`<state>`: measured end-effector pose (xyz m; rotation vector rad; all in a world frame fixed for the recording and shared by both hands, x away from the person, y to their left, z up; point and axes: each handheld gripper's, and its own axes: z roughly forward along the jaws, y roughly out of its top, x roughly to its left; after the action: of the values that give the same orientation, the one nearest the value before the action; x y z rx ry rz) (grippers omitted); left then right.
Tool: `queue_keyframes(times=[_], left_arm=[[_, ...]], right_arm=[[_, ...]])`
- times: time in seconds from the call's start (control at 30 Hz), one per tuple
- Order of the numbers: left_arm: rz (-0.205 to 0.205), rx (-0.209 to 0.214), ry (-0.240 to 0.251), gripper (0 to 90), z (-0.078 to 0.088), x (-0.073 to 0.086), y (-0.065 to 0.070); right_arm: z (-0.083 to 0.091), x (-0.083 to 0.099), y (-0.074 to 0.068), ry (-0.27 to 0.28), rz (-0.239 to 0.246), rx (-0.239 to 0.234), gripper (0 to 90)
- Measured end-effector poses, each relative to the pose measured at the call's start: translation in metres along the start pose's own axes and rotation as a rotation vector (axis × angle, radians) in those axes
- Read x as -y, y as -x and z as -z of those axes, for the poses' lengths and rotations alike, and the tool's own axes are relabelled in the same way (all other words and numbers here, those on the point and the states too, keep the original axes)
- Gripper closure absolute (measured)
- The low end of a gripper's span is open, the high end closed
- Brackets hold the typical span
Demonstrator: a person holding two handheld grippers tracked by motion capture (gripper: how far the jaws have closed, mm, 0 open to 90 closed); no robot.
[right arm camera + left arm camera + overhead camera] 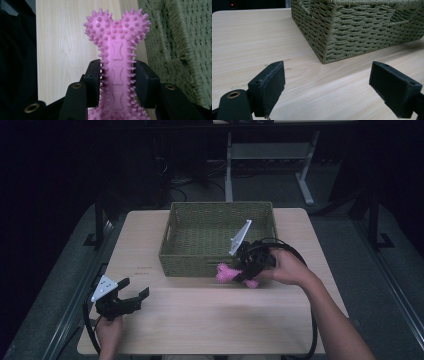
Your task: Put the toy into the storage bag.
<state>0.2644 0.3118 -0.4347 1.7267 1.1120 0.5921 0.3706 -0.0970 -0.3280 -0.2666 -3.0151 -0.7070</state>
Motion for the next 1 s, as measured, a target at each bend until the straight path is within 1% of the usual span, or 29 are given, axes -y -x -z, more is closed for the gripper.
queue_keyframes(times=[0.13, 0.2, 0.23, 0.37, 0.6, 0.77, 0.83, 0.9, 1.0], left_arm=[[-0.004, 0.000, -0.001, 12.8, 0.000, 0.000, 0.000], [-0.003, 0.000, 0.000, 12.8, 0.000, 0.000, 0.000], [-0.003, 0.000, 0.000, 12.8, 0.000, 0.000, 0.000], [-0.004, 0.000, 0.000, 12.8, 0.000, 0.000, 0.000], [-0.005, 0.001, -0.002, 12.8, 0.000, 0.000, 0.000], [-0.004, 0.000, -0.001, 12.8, 0.000, 0.000, 0.000], [-0.002, 0.001, -0.001, 12.8, 0.000, 0.000, 0.000], [0.000, 0.001, 0.000, 12.8, 0.000, 0.000, 0.000], [0.000, 0.002, 0.000, 12.8, 0.000, 0.000, 0.000]], right_arm=[[0.005, -0.003, 0.003, -0.004, 0.007, 0.008, 58.5], [0.008, -0.005, 0.004, 0.000, 0.000, 0.006, 58.5], [0.009, -0.005, 0.004, -0.001, 0.004, 0.006, 58.5], [0.014, -0.008, 0.007, -0.007, 0.000, 0.017, 58.5], [0.022, -0.009, 0.012, 0.010, -0.001, 0.033, 58.5], [0.027, -0.012, 0.017, 0.010, 0.003, 0.037, 58.5], [0.028, -0.013, 0.018, 0.011, -0.003, 0.035, 58.5], [0.029, -0.014, 0.020, -0.004, -0.002, 0.040, 58.5], [0.030, -0.017, 0.023, -0.009, -0.002, 0.042, 58.5]])
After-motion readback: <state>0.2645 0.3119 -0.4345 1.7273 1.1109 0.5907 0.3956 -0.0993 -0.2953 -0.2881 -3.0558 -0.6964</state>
